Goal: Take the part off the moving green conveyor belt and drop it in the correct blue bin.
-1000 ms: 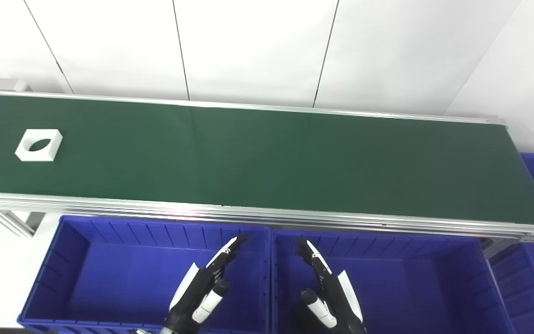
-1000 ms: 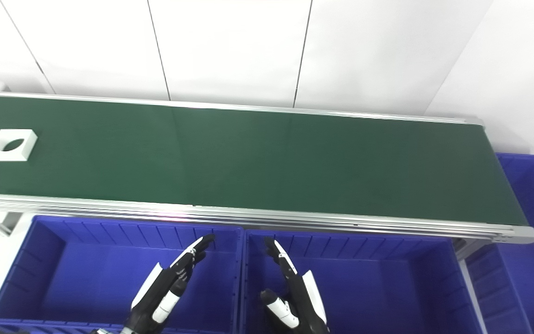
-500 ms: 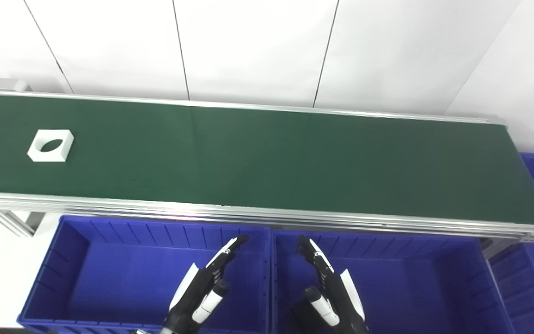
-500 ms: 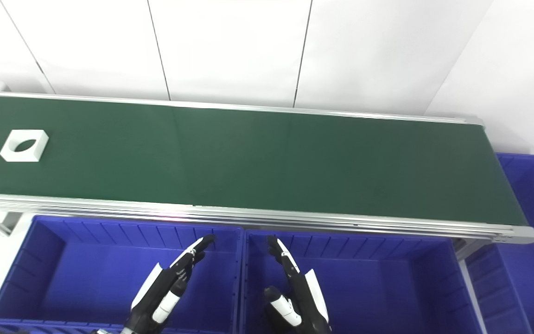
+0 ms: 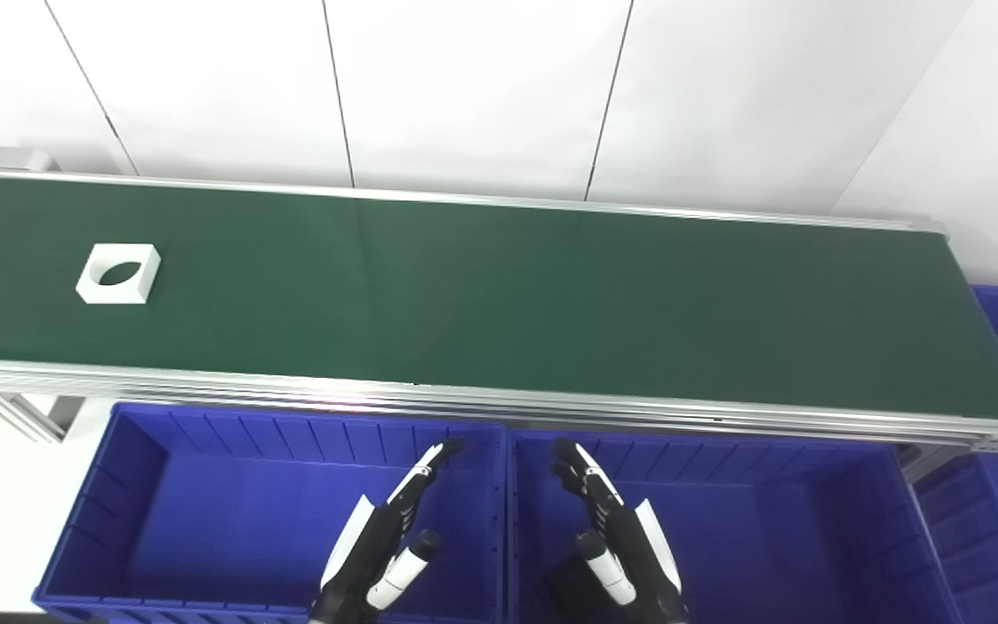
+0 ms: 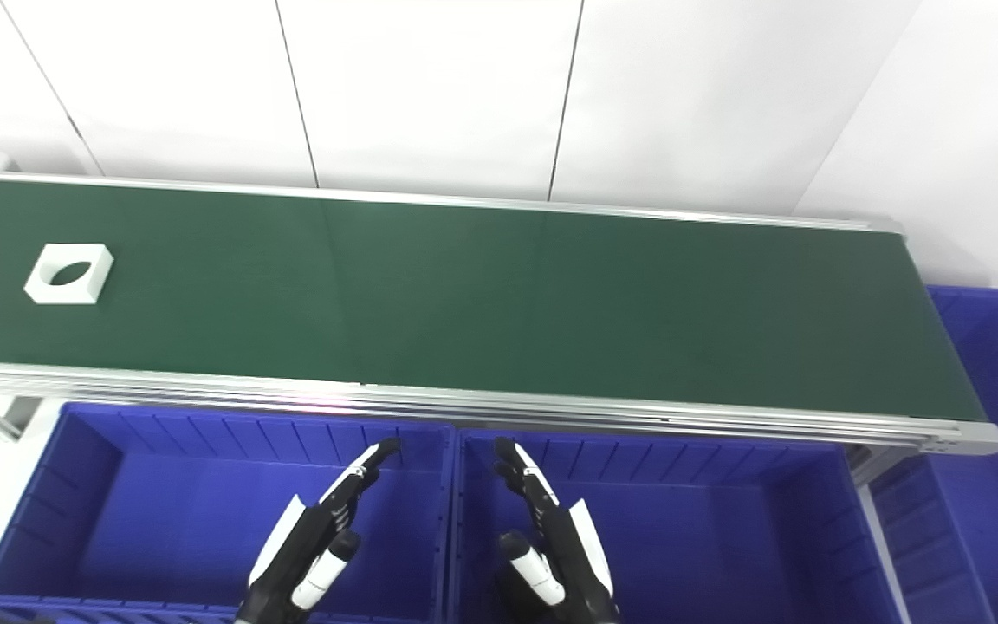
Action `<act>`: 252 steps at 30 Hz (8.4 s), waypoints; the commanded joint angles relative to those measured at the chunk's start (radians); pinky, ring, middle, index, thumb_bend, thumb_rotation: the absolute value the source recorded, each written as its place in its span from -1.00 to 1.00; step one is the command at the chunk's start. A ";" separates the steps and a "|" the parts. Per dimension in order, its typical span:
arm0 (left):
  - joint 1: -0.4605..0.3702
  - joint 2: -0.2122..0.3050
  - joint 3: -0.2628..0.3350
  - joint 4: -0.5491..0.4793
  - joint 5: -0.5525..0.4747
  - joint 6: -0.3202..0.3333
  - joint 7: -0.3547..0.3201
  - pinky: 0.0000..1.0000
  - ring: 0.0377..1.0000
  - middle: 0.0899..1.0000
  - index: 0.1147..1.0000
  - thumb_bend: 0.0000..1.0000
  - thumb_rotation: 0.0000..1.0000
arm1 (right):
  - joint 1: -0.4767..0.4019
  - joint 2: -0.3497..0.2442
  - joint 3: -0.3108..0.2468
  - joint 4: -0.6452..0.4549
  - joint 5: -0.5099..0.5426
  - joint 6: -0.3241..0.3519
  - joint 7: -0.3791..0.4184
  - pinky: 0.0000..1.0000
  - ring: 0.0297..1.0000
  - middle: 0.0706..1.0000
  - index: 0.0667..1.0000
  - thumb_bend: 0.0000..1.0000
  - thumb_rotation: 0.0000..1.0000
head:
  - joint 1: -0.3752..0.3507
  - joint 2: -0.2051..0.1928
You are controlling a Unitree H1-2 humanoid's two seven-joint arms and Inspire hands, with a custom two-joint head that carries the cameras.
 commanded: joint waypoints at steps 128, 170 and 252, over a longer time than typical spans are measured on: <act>-0.626 0.111 0.032 0.050 0.412 -0.010 0.151 0.83 0.78 0.69 0.66 0.99 -0.16 | -0.080 0.020 -0.029 0.194 -0.007 -0.053 0.012 0.90 0.86 0.88 0.91 0.59 1.00 | 0.202 -0.200; -1.081 0.229 -0.155 0.525 0.737 0.256 -0.212 0.66 0.73 0.77 0.86 1.00 -0.78 | -0.076 0.019 0.015 0.190 -0.019 -0.053 -0.036 0.84 0.82 0.86 0.90 0.59 1.00 | 0.189 -0.188; -1.165 0.222 -0.217 0.492 0.702 0.526 -0.367 -0.52 -0.41 -0.22 -0.14 0.05 -1.00 | -0.070 0.031 -0.021 0.167 0.009 -0.053 0.025 0.91 0.86 0.89 0.93 0.52 0.98 | 0.220 -0.115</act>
